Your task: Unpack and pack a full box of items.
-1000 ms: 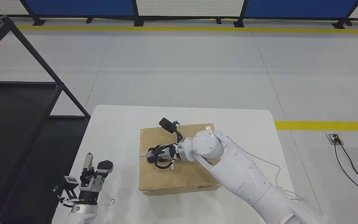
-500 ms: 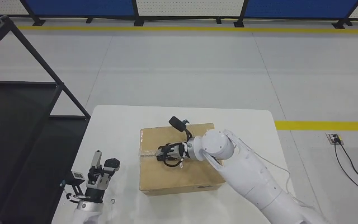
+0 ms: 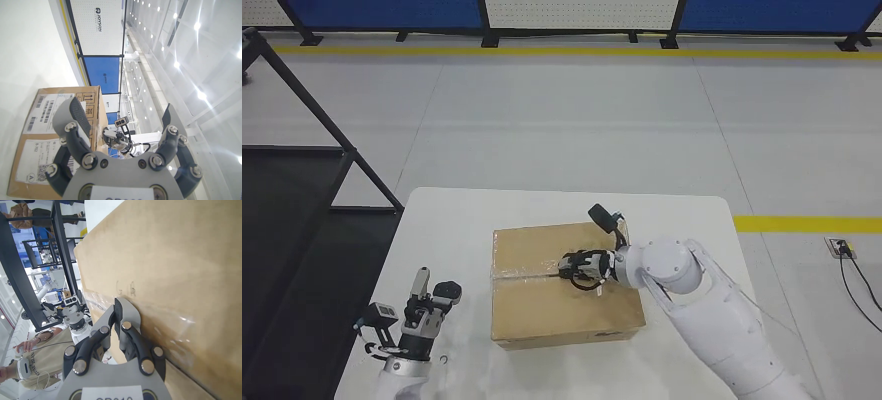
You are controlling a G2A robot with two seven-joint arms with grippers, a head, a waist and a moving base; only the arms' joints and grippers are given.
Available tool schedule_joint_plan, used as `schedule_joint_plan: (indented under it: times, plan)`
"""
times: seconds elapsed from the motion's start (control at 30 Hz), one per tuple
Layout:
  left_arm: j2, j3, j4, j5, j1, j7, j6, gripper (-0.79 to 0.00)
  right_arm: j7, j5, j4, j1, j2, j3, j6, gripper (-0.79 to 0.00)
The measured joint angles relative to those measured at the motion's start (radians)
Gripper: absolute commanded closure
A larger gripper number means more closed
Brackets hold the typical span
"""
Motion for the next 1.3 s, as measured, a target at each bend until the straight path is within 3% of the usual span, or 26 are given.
schedule_joint_plan:
  times: [0.57, 0.93, 1.0, 1.03, 1.07, 1.1, 1.3]
  plan:
    - [0.001, 0.001, -0.017, 0.007, 0.007, -0.002, -0.004, -0.785, 0.046, -0.058, -0.14, -0.145, 0.069, 0.197, 0.057, 0.0]
    - [0.004, -0.016, -0.023, 0.009, 0.004, -0.017, -0.003, -0.785, 0.047, -0.015, -0.234, -0.255, 0.107, 0.354, 0.025, 0.0]
    - [0.005, -0.019, -0.025, 0.006, 0.004, -0.02, -0.004, -0.785, 0.051, 0.003, -0.269, -0.286, 0.114, 0.387, 0.002, -0.166]
    - [0.005, -0.022, -0.026, 0.003, 0.005, -0.023, -0.006, -0.785, 0.053, 0.018, -0.293, -0.308, 0.118, 0.411, -0.017, -0.339]
    - [0.006, -0.023, -0.027, 0.0, 0.005, -0.027, -0.007, -0.785, 0.053, 0.028, -0.312, -0.325, 0.121, 0.429, -0.033, -0.619]
    - [0.006, -0.024, -0.028, -0.004, 0.006, -0.031, -0.009, -0.785, 0.05, 0.038, -0.331, -0.343, 0.124, 0.446, -0.051, -0.785]
    - [0.009, -0.032, -0.037, -0.017, 0.014, -0.063, -0.018, -0.785, -0.01, 0.119, -0.443, -0.456, 0.135, 0.542, -0.181, -0.785]
